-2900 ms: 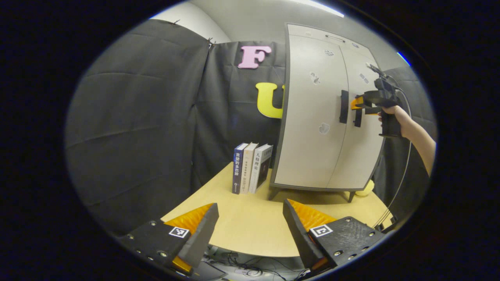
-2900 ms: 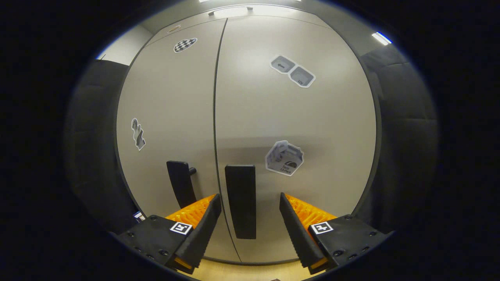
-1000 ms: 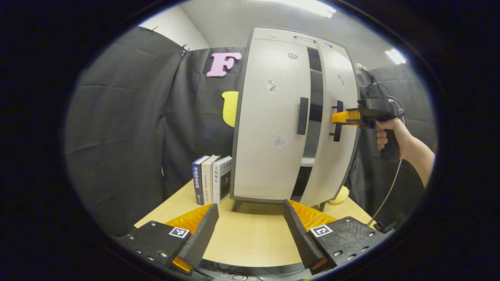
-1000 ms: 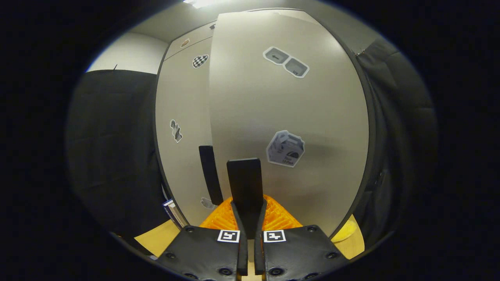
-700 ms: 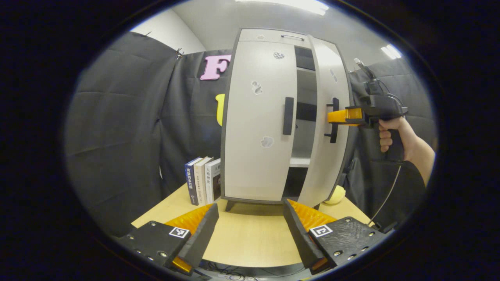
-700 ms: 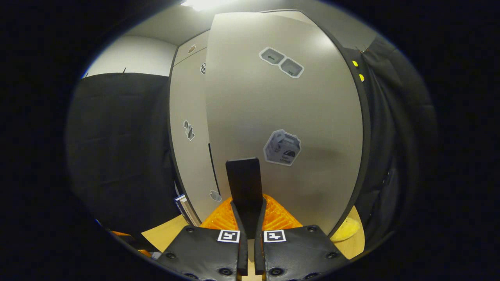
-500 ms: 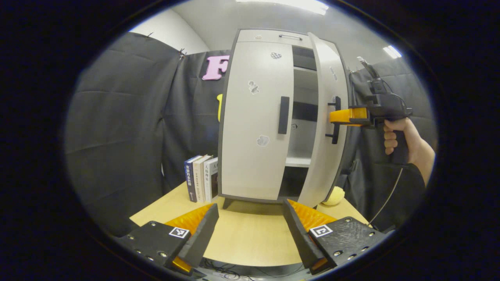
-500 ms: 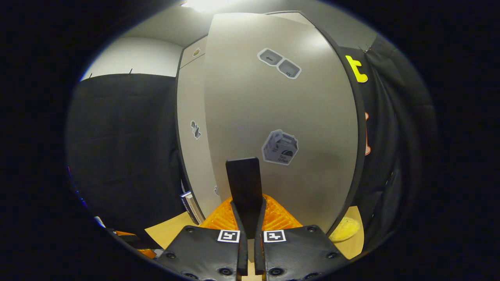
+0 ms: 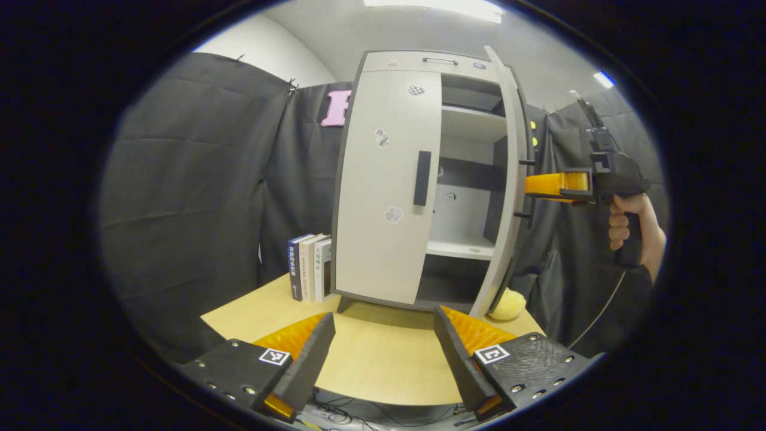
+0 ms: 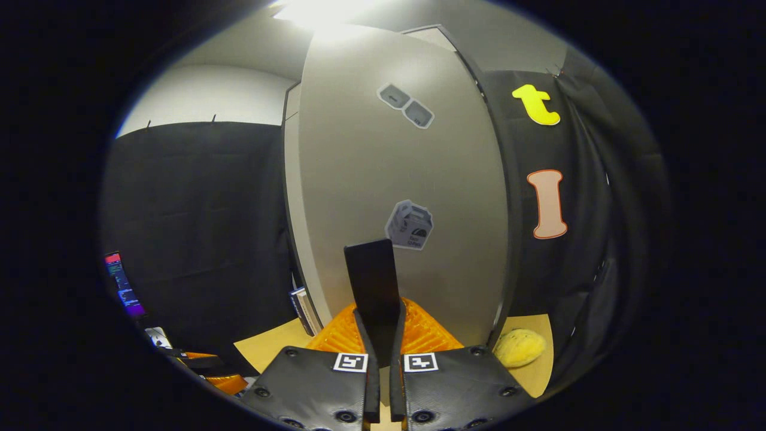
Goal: Open the right door of the double-door shoe cabinet with the right hand, and open the left door with the left hand.
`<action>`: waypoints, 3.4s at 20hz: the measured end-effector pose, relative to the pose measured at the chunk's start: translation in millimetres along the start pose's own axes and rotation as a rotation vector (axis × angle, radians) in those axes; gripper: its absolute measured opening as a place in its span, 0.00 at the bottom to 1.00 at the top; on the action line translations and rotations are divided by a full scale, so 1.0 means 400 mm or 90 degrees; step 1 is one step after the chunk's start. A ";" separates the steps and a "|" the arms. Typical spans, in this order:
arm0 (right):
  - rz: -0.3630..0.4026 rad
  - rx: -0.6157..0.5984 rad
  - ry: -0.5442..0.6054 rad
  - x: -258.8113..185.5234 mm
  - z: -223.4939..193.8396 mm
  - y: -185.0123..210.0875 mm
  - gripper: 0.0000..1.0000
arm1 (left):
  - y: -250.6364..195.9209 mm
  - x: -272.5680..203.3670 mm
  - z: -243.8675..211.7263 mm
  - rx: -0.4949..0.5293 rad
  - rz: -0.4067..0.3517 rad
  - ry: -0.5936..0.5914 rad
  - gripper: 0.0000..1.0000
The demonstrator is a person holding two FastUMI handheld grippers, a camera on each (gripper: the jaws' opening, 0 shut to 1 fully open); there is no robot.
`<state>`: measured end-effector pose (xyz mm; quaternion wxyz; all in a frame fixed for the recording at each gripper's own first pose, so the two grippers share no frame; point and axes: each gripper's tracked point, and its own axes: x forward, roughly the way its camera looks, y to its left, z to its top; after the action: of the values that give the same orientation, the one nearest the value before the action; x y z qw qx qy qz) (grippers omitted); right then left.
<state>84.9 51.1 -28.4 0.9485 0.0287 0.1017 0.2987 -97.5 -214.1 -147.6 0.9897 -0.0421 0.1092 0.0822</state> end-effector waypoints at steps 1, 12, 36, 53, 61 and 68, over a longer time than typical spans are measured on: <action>-0.003 -0.001 0.000 -0.007 -0.002 -0.008 0.05 | -0.011 -0.009 -0.008 -0.002 0.002 0.001 0.95; -0.044 0.008 -0.004 -0.061 0.004 -0.087 0.07 | -0.061 -0.075 -0.023 0.006 0.007 0.000 0.95; -0.344 0.073 0.012 -0.189 -0.012 -0.167 0.05 | 0.130 0.242 0.145 0.053 -0.155 -0.042 0.96; -0.665 0.044 -0.072 -0.382 0.011 -0.467 0.11 | -0.059 0.612 0.490 0.055 -0.244 -0.116 0.95; -0.637 0.016 -0.038 -0.295 -0.025 -0.656 0.93 | -0.185 0.763 0.586 0.080 -0.177 -0.150 0.95; -0.608 0.028 -0.055 -0.230 -0.016 -0.789 0.92 | -0.220 0.834 0.600 0.089 -0.118 -0.165 0.94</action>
<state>186.8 -260.5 -54.9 0.9821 0.0113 0.0706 -0.1740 289.1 -224.9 17.0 0.9994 0.0281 -0.0183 -0.0123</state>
